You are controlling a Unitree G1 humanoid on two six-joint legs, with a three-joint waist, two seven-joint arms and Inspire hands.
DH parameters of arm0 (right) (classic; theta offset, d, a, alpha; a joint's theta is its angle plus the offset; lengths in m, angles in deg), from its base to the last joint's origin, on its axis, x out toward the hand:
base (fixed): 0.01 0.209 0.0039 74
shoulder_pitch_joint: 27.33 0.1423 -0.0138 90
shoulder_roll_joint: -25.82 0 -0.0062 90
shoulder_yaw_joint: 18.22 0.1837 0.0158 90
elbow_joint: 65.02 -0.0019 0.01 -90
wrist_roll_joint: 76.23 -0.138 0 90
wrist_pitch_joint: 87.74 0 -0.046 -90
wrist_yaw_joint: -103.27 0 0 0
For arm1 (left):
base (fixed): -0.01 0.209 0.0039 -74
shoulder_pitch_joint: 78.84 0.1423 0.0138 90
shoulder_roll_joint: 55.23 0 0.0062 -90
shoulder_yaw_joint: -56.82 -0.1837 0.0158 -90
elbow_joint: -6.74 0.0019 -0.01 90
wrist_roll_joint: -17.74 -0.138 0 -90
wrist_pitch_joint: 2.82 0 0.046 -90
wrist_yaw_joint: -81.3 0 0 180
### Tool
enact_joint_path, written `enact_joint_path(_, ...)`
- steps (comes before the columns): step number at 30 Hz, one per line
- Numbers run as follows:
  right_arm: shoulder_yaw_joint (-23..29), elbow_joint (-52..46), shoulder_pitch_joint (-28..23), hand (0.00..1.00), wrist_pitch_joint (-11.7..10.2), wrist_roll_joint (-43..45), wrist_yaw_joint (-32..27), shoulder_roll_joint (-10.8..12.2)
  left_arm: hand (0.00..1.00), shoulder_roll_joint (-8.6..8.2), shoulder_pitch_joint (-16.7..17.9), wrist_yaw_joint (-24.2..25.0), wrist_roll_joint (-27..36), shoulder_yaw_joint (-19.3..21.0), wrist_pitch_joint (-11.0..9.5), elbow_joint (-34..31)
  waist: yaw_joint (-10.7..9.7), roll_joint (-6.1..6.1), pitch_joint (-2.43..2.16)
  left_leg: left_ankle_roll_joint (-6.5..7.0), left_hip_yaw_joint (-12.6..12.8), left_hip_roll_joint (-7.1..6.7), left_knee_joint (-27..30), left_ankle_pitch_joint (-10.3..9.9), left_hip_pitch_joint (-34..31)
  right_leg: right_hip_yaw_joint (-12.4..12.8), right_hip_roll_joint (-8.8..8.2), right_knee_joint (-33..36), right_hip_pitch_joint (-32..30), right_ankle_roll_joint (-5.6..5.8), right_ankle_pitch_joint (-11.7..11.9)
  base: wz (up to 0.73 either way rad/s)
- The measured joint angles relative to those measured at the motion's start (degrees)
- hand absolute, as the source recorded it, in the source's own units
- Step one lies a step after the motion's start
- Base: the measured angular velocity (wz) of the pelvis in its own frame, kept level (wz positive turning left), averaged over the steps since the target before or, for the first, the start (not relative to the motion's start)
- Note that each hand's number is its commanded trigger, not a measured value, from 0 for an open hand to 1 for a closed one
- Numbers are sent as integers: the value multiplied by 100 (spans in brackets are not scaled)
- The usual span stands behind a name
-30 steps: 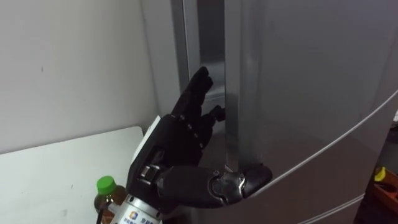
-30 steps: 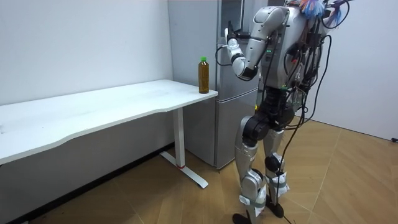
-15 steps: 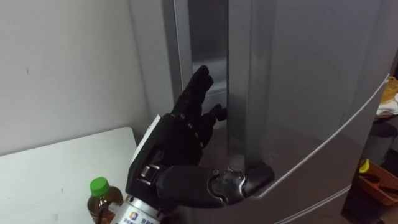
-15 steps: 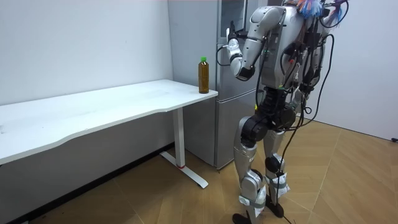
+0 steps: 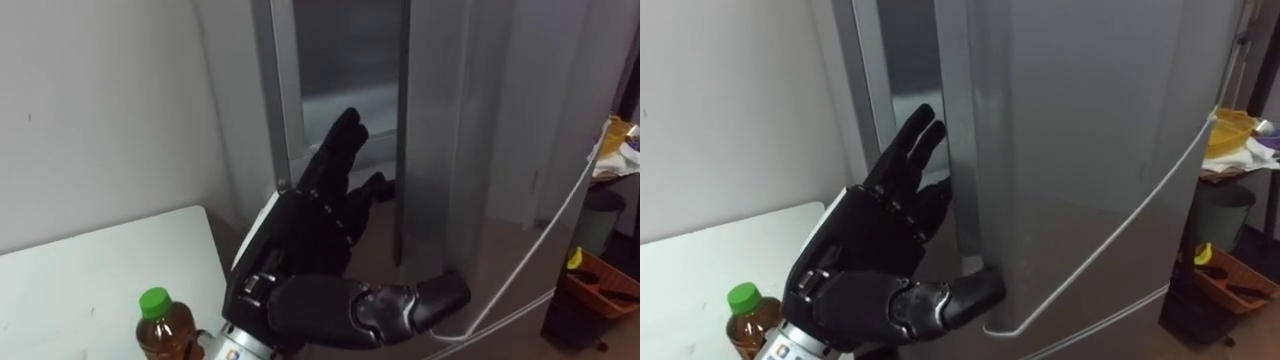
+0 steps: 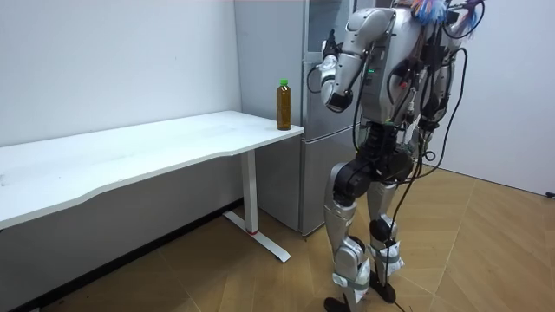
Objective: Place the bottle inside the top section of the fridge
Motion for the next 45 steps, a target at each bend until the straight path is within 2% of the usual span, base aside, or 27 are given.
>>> enact_joint_path(3,6,-101,-18,0,-3,10,-18,-7,0,-16,-61,88,55,-171,-16,7,-136,45,6,5,39,-3,-1,-2,-7,50,1,7,-43,6,24,-10)
enact_joint_path(5,10,-137,-19,0,-3,9,-9,-8,0,-17,-175,183,71,-372,119,269,-336,89,12,5,65,-5,-9,-4,12,100,13,8,-50,6,24,-11)
enact_joint_path(9,20,-167,25,0,-1,4,2,-12,0,-80,-413,478,110,-659,220,467,-534,114,21,-15,156,-27,-85,0,92,191,49,2,-55,-8,22,-16)
enact_joint_path(12,67,-164,14,0,-1,5,-12,-22,0,-13,-571,807,136,-842,338,590,-654,116,20,-33,168,-20,-111,11,100,213,63,5,-54,-18,16,-5)
enact_joint_path(14,122,-160,-12,0,0,4,-19,-28,0,87,-573,948,125,-955,521,699,-695,108,25,-43,187,-8,-115,17,130,239,78,8,-62,-27,13,-5)
enact_joint_path(16,167,-158,-33,0,1,5,-24,-30,0,165,-573,1010,115,-964,658,766,-694,101,29,-49,195,1,-118,15,138,264,91,6,-64,-35,8,-2)
enact_joint_path(18,183,-152,-52,0,11,1,-26,-42,0,214,-573,1066,113,-964,686,779,-682,100,30,-55,195,6,-124,12,146,269,97,6,-66,-41,3,0)
enact_joint_path(37,161,-145,-110,0,74,-143,-94,-61,0,271,-572,1098,113,-962,714,777,-611,68,16,-81,199,24,-123,-3,178,262,113,18,-63,-67,-29,0)
enact_joint_path(45,144,-108,-137,0,54,-131,-140,-53,0,429,-401,1139,-470,-900,714,774,-378,51,7,-87,36,17,-103,2,144,108,94,6,25,-73,-40,9)
